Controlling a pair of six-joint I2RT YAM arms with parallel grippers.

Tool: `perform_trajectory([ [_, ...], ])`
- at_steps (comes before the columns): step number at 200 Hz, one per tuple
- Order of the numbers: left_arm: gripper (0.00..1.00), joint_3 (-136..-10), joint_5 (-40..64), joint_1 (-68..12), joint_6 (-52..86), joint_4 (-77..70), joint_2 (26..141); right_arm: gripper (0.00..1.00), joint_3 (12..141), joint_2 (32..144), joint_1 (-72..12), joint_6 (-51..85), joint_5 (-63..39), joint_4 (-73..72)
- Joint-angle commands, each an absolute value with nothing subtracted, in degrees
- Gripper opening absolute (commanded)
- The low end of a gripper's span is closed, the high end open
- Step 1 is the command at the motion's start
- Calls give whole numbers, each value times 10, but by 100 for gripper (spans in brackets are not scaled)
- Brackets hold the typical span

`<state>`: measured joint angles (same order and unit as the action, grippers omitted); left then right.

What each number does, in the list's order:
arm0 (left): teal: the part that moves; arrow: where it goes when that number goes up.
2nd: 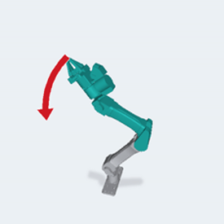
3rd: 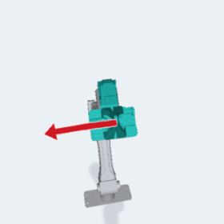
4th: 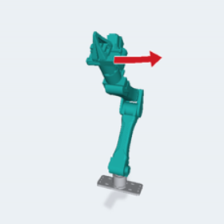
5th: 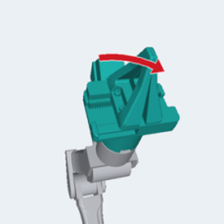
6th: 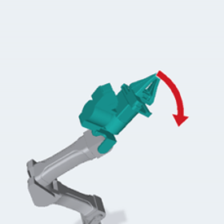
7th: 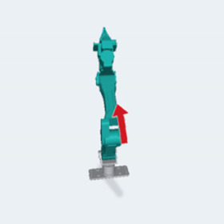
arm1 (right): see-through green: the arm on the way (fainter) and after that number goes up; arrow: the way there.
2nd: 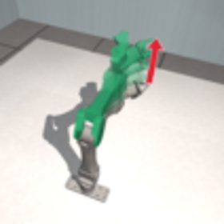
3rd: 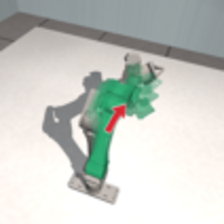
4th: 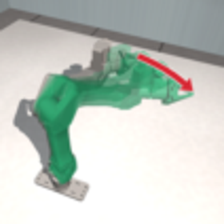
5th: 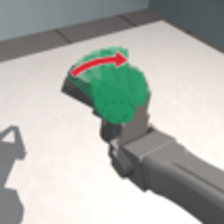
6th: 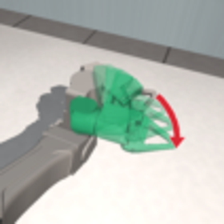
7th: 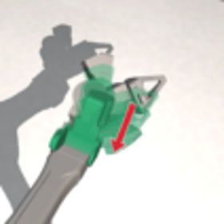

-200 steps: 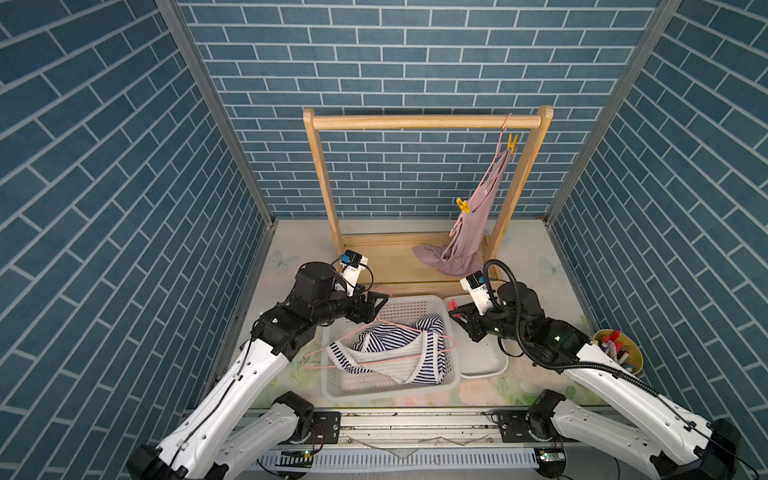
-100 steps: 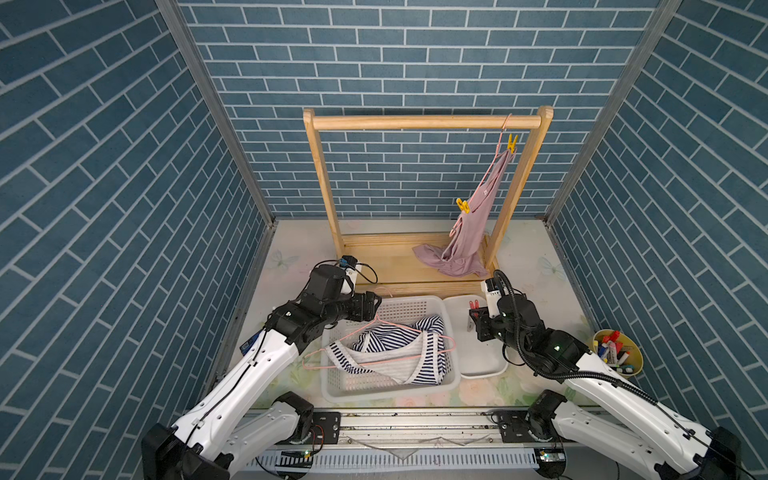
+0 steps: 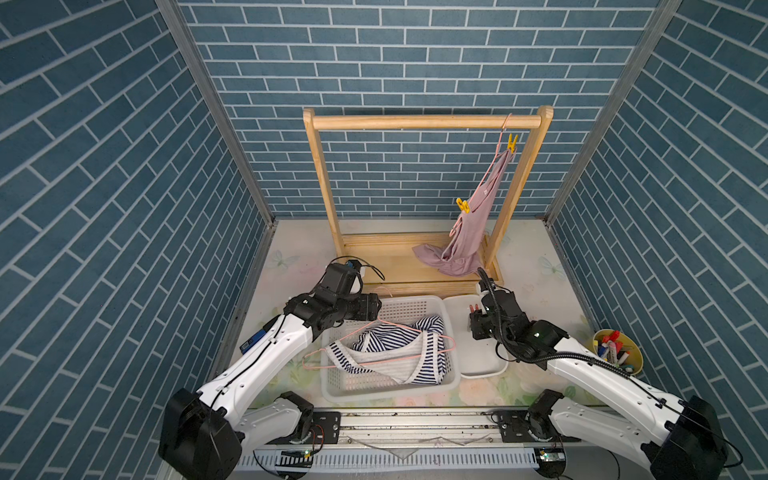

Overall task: Remove the clothespins securing tank tops to the hanger
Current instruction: Place the clothespin in the storage box.

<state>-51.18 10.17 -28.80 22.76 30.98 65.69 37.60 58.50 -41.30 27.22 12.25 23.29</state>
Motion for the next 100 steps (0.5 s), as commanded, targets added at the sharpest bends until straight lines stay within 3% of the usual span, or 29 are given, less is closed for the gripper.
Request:
perform_trajectory([
  [1,75,-515,103,-290,234,305,672,0,380,611,-407,297,129,236],
  [100,69,-505,86,-311,256,281,730,0,388,727,-370,294,57,185],
])
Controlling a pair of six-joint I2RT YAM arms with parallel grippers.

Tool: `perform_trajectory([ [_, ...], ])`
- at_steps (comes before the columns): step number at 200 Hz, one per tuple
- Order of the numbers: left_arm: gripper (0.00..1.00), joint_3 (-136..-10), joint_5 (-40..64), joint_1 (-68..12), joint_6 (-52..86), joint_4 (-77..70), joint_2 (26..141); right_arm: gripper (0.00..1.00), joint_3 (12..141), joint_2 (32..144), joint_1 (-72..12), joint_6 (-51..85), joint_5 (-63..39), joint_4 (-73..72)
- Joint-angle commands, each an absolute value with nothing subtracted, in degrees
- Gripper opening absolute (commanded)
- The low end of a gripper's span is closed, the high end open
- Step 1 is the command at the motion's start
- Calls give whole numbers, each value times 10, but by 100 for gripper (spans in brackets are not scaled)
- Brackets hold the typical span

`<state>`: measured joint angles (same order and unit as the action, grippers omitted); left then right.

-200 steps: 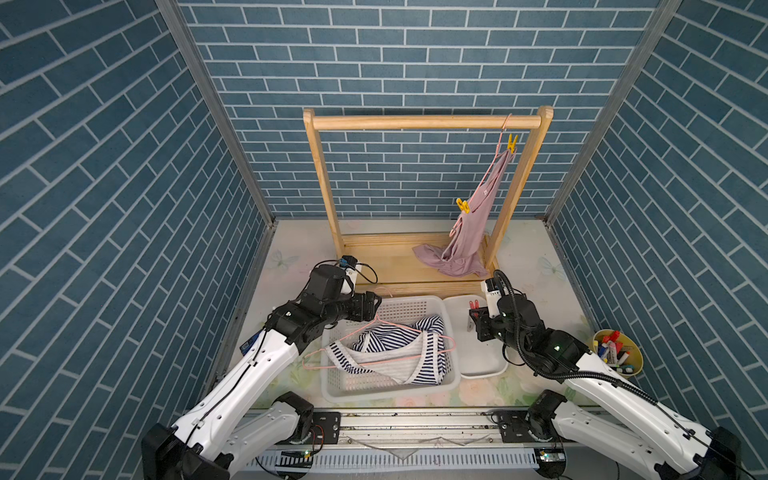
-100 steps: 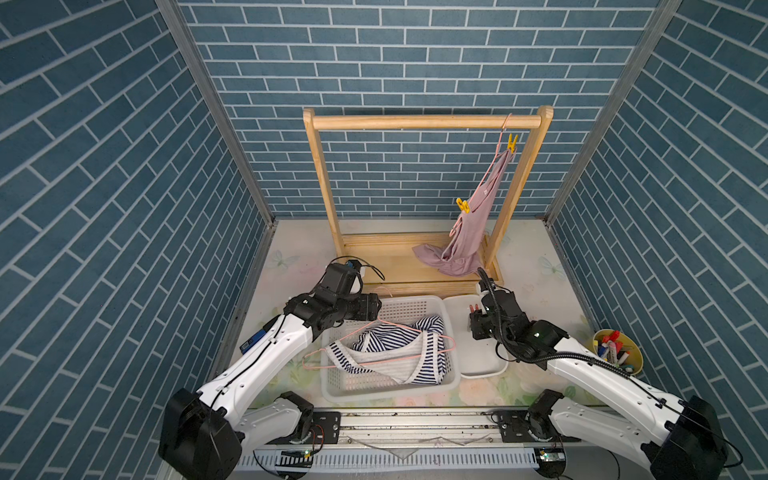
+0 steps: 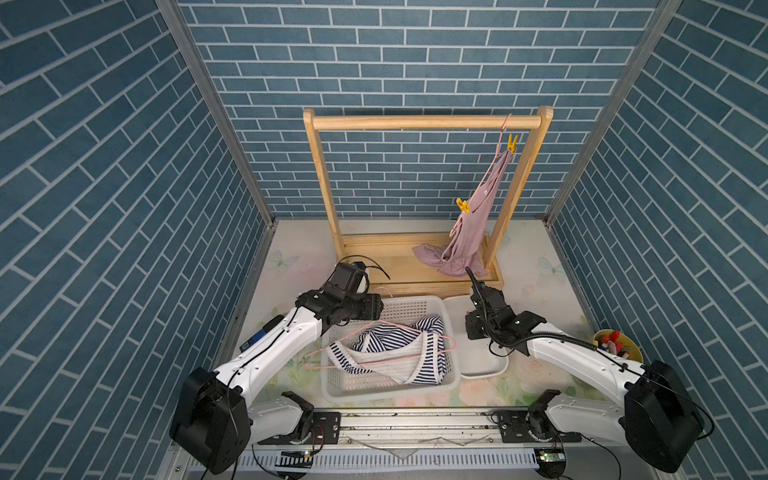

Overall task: Remove the clothespins securing tank tops to the hanger
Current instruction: Place the clothespin in the storage box.

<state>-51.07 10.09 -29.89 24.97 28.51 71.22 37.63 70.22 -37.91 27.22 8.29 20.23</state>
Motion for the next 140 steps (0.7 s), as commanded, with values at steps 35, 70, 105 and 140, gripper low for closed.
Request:
perform_trajectory([
  [35,68,-505,60,-325,261,282,745,0,386,754,-367,294,46,166],
  [70,63,-496,51,-329,269,265,756,3,386,765,-362,290,42,157],
  [105,58,-487,40,-330,274,249,757,14,389,772,-359,287,35,161],
  [140,47,-486,45,-331,273,244,763,21,389,769,-356,287,34,164],
])
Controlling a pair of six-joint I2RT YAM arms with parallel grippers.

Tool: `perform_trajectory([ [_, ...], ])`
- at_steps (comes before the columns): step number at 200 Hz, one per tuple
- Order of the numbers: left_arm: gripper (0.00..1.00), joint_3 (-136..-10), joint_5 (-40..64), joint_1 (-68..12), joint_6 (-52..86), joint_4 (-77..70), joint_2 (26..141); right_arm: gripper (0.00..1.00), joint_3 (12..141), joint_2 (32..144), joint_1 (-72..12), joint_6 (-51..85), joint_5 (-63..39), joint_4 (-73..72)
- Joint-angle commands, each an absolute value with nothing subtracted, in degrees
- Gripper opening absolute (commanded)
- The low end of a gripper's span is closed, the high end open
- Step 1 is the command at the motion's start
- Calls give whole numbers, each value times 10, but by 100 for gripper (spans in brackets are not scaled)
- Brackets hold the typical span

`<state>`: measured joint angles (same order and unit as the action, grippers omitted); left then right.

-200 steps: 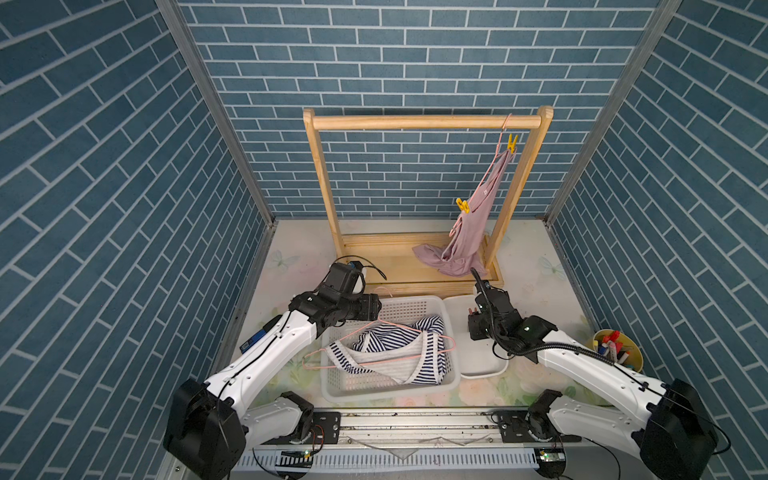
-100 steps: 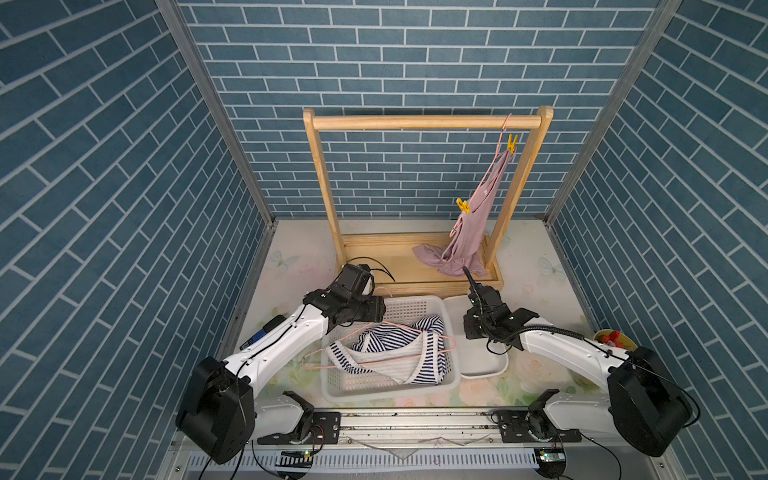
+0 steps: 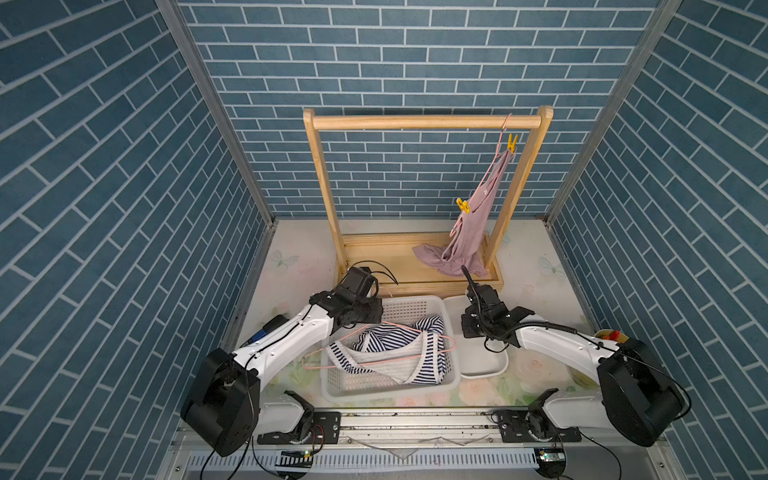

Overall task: Remove the clothespins securing tank tops to the hanger
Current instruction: Place the clothespin in the storage box, then pick up the hanger from the basket.

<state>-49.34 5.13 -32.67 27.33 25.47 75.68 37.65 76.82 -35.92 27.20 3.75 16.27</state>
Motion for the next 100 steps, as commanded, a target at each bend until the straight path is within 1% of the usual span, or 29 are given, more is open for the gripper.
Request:
perform_trajectory([
  [1,47,-486,45,-331,273,244,763,21,389,769,-356,287,34,164],
  [6,44,-485,46,-331,273,241,763,26,389,769,-355,286,33,164],
  [18,41,-483,48,-330,274,235,763,46,391,769,-354,286,29,166],
  [26,40,-484,48,-331,273,233,763,56,392,768,-354,285,29,169],
  [32,40,-486,48,-331,272,232,762,62,392,767,-354,286,29,170],
  [40,38,-488,48,-330,271,231,763,67,393,764,-354,287,29,171],
  [51,35,-490,51,-331,269,230,765,70,395,759,-354,286,30,174],
  [67,28,-494,57,-331,266,233,770,70,398,751,-353,286,33,179],
  [100,25,-491,63,-331,267,224,773,70,402,733,-353,282,35,185],
])
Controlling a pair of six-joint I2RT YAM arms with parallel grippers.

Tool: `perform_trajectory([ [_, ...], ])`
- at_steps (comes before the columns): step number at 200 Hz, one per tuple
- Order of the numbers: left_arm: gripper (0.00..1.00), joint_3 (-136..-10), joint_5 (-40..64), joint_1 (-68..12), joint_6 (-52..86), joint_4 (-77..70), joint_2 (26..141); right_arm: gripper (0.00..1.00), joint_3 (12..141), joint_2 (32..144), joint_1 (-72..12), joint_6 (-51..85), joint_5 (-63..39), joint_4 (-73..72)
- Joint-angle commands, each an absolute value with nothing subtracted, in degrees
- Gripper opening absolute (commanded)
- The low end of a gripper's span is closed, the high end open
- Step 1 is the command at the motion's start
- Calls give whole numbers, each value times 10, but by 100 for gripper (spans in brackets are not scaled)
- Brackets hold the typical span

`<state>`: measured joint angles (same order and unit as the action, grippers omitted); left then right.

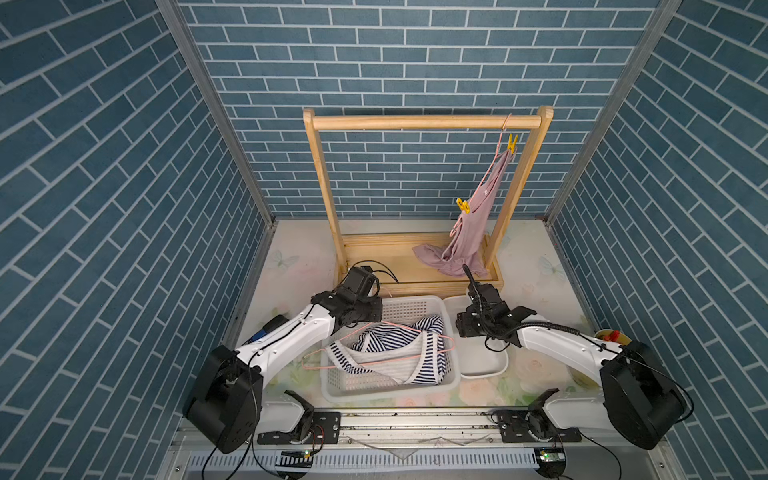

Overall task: Remove the clothespins securing tank tops to the hanger
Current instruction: Pick up the hanger from the basket.

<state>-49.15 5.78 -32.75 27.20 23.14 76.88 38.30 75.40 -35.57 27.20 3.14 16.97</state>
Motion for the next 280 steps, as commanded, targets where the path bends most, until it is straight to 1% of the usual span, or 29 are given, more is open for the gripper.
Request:
perform_trajectory([
  [1,25,-491,63,-331,268,224,773,70,402,733,-353,282,35,186],
  [15,23,-493,61,-331,270,221,765,70,403,726,-353,282,35,189],
  [32,16,-499,60,-331,272,226,753,70,405,718,-353,282,35,196],
  [59,10,-516,62,-330,272,243,739,70,409,702,-353,280,36,205],
  [78,9,-522,57,-331,274,249,725,70,411,692,-353,279,40,211],
  [92,6,-523,57,-331,277,250,714,70,412,685,-353,279,39,215],
  [101,0,-524,55,-331,281,249,707,70,413,681,-353,279,39,216],
  [154,0,-503,98,-327,335,182,642,70,416,667,-353,278,29,221],
  [168,0,-500,94,-327,348,167,613,70,416,660,-353,275,19,218],
  [183,0,-501,66,-327,355,168,576,70,413,646,-353,273,8,205],
  [210,0,-536,7,-327,328,213,533,76,405,605,-354,269,-32,170],
  [229,0,-575,-37,-328,304,252,517,87,409,579,-354,270,-47,154],
  [235,0,-586,-52,-328,298,262,513,92,411,570,-355,270,-47,151],
  [245,0,-605,-76,-328,288,275,507,98,413,559,-358,268,-47,145],
  [280,0,-666,-137,-328,252,289,510,99,416,529,-393,244,-15,121],
])
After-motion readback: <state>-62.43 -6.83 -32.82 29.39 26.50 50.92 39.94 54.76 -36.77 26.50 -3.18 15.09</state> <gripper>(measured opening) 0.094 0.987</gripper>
